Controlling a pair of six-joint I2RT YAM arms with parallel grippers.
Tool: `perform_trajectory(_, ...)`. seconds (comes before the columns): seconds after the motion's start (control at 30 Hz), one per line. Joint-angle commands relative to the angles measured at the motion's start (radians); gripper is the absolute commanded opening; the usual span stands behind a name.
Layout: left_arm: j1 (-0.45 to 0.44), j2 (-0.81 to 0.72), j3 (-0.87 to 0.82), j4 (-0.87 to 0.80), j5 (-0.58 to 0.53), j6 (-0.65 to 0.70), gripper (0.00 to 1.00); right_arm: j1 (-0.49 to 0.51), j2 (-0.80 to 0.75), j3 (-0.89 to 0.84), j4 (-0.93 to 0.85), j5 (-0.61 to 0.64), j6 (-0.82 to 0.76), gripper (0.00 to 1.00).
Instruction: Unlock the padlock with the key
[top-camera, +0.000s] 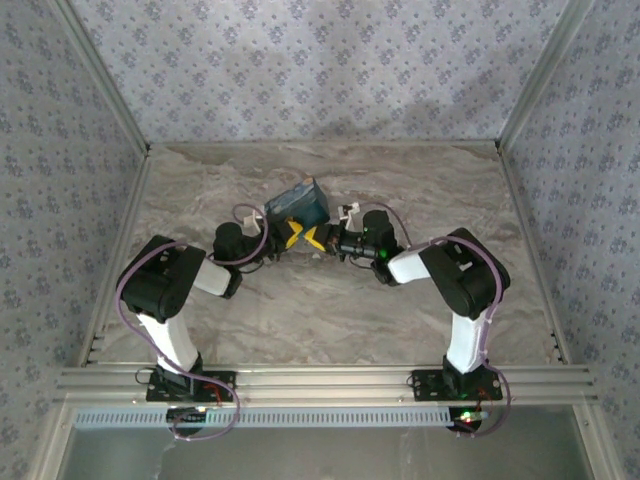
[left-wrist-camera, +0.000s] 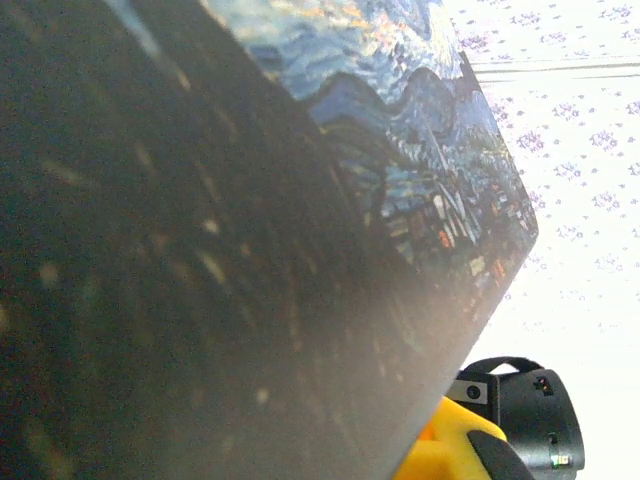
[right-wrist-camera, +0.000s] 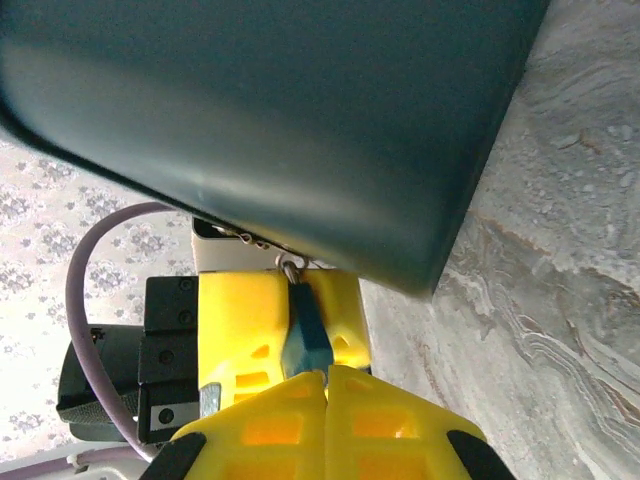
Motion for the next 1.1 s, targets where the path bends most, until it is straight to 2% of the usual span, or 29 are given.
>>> perform_trajectory(0.0,-0.038,-0.013,0.032,0.12,0.164,-0.001,0.0,-0.012,0.024,0.035,-0.054,0.049,-0.034,0.0)
perform_trajectory(0.1,-0.038,-0.011,0.033,0.12,0.16,-0.004,0.0,-0.008,0.014,0.026,-0.051,0.074,-0.065,0.0)
perform_trajectory(0.2,-0.042,-0.01,0.036,0.119,0.162,-0.003,0.0,0.021,0.003,0.054,-0.144,0.101,-0.115,0.0)
perform_trajectory(0.27,-0.048,-0.009,0.043,0.12,0.17,-0.003,0.0,0.041,0.014,0.071,-0.122,0.113,-0.083,0.0)
perform_trajectory(0.33,-0.052,-0.01,0.042,0.117,0.174,0.002,0.0,0.044,0.043,0.082,-0.034,0.126,0.017,0.0)
perform_trajectory(0.4,-0.051,-0.006,0.039,0.111,0.179,0.009,0.0,0.038,0.1,0.088,0.151,0.133,0.182,0.0)
perform_trajectory(0.5,-0.051,-0.002,0.031,0.105,0.175,0.027,0.0,0.04,0.185,0.08,0.338,0.174,0.441,0.0)
perform_trajectory(0.6,-0.05,-0.01,0.033,0.068,0.175,0.058,0.0,0.057,0.244,0.043,0.383,0.198,0.649,0.0)
perform_trajectory(0.87,-0.03,-0.011,0.031,0.078,0.161,0.066,0.0,0.045,0.233,-0.035,0.381,0.207,0.708,0.0)
perform_trajectory(1.07,-0.027,-0.042,0.02,0.037,0.17,0.129,0.0,0.076,0.21,-0.025,0.383,0.248,0.891,0.0)
